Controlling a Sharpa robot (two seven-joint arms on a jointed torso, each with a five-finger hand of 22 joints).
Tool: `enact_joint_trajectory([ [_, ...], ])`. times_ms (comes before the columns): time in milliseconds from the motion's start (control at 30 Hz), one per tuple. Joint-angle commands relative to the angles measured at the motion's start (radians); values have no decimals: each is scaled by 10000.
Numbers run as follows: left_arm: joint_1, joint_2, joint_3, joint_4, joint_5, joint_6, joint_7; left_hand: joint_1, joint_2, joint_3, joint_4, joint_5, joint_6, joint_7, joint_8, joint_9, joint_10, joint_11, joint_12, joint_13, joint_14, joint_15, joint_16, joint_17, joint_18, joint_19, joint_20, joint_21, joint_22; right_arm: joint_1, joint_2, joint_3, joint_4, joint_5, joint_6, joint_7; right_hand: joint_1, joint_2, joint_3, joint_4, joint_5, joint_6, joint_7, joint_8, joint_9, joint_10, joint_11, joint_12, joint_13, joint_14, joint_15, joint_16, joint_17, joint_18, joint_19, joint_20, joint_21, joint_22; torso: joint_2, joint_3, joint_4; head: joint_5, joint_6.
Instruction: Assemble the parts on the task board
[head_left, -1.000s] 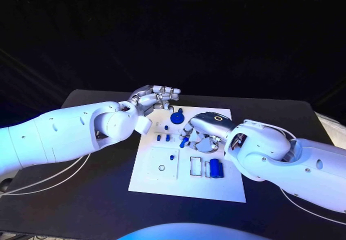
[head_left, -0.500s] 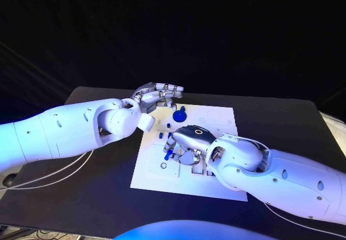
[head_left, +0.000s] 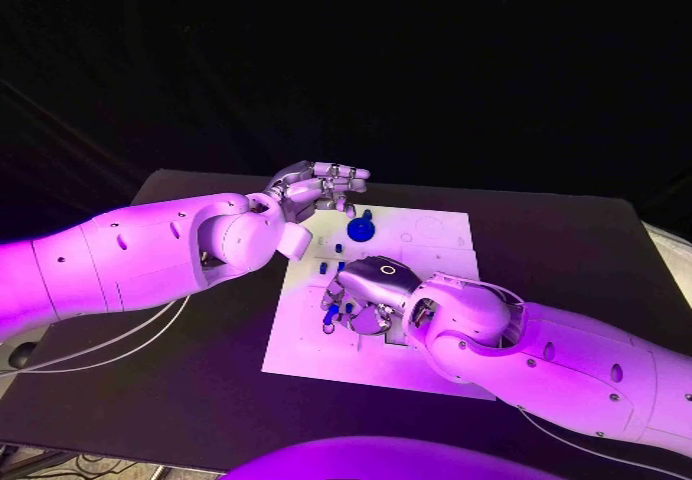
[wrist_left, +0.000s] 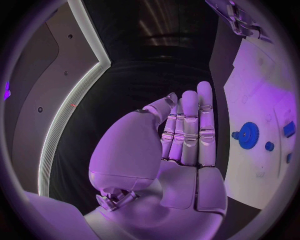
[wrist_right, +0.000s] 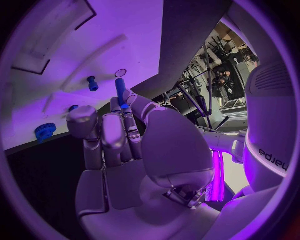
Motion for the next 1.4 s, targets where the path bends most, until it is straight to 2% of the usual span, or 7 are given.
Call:
enact_joint_trajectory([
  [33,3,30,8,8,-47,84,90,-65,22,-27,-22,39,-88,-11,32,-12,-85,-7,3,-16,-24,21,51,-12,100,-19,53,41,9,-20,36,-6,-26,-243,41,76,147,44,51,13,31,44,9,54,13,377,-271,29,14,288,-55,42,-1,-112,61,-19,49,-3,-3,1,-6,0,-35],
  [167,3,55,8,-12,-47,106,77,-64,22,-26,-25,39,-88,-12,34,-12,-85,-8,5,-17,-26,20,51,-12,101,-20,53,41,10,-44,52,-17,-25,-336,109,82,144,42,52,12,34,43,11,53,13,377,-270,28,13,288,-54,46,3,-113,62,-20,52,1,-10,0,9,-61,-15],
  [300,3,61,8,-25,-47,121,56,-58,22,-25,-35,38,-87,-14,42,-12,-83,-10,11,-18,-31,18,53,-14,103,-24,54,40,11,-103,63,-21,-4,-437,166,92,142,42,54,12,37,45,11,54,13,380,-271,28,14,290,-54,58,18,-117,70,-20,66,24,-7,9,-3,-53,-25],
  [500,3,62,8,-28,-47,122,39,-63,19,-28,-36,36,-90,-12,43,-13,-86,-8,12,-19,-34,18,54,-15,103,-26,54,40,12,-170,88,-23,-59,-475,312,82,136,41,54,13,40,50,10,56,14,386,-271,28,14,293,-54,70,32,-119,72,-20,72,32,-6,-5,11,-60,-65],
  [933,2,81,8,-48,-47,144,30,-63,19,-28,-36,36,-90,-12,43,-13,-86,-8,12,-19,-34,18,54,-15,103,-26,54,40,12,-207,161,-24,-165,-553,627,-98,126,39,53,16,43,56,10,59,16,392,-271,28,15,294,-53,75,37,-117,67,-21,68,22,-5,-2,7,-53,-87],
  [1400,2,78,8,-59,-47,148,30,-63,19,-28,-36,36,-90,-12,43,-13,-86,-8,12,-19,-34,18,54,-15,103,-26,54,40,12,-218,138,-25,-133,-816,397,-424,111,39,53,21,46,64,9,63,18,398,-271,26,15,293,-53,74,32,-119,70,-23,77,34,-8,-1,12,-43,-89],
])
